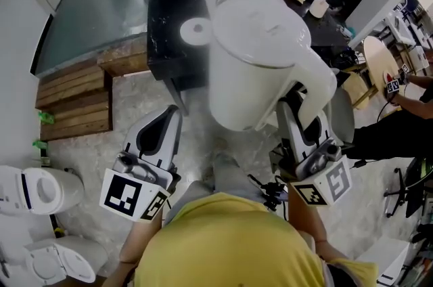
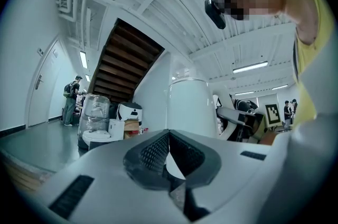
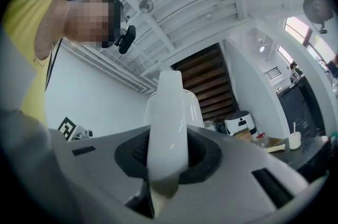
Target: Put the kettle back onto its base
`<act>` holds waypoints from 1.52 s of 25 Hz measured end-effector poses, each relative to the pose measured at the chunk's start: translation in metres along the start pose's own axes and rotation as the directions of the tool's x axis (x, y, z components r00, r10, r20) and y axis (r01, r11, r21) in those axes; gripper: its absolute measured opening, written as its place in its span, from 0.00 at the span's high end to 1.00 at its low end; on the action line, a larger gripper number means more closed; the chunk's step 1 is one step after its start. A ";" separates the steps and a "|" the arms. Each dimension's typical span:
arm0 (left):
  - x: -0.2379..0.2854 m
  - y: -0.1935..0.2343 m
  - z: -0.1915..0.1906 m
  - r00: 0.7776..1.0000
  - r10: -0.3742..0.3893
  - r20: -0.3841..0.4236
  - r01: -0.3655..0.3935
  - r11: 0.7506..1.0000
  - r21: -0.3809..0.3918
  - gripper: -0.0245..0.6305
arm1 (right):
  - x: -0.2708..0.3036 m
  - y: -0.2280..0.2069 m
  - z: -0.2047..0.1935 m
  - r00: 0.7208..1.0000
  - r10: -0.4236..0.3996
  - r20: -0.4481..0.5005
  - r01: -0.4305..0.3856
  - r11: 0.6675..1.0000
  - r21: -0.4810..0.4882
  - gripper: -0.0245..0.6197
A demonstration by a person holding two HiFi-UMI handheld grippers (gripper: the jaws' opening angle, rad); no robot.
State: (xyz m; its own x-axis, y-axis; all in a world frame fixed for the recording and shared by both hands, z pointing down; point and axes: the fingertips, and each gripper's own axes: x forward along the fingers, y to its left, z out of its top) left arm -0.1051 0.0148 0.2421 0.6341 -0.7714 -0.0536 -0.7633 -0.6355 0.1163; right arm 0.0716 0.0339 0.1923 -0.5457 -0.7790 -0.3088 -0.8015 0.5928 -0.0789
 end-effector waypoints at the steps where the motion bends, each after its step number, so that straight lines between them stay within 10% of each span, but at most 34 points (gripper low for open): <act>1: 0.001 0.003 0.000 1.000 0.001 0.000 -0.001 1.000 -0.001 0.95 | 0.003 -0.001 -0.001 1.000 0.001 0.000 -0.001 1.000 0.001 0.83; 38: 0.166 0.120 0.013 0.989 0.145 0.016 -0.145 0.989 0.027 0.95 | 0.172 -0.149 -0.015 0.968 0.188 0.169 -0.208 0.972 0.107 0.84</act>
State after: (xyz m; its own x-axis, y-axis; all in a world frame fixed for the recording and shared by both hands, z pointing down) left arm -0.0935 -0.1899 0.2345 0.5151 -0.8556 -0.0522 -0.8502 -0.5177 0.0959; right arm 0.0934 -0.1913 0.1655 -0.6376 -0.6077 -0.4735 -0.6399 0.7600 -0.1137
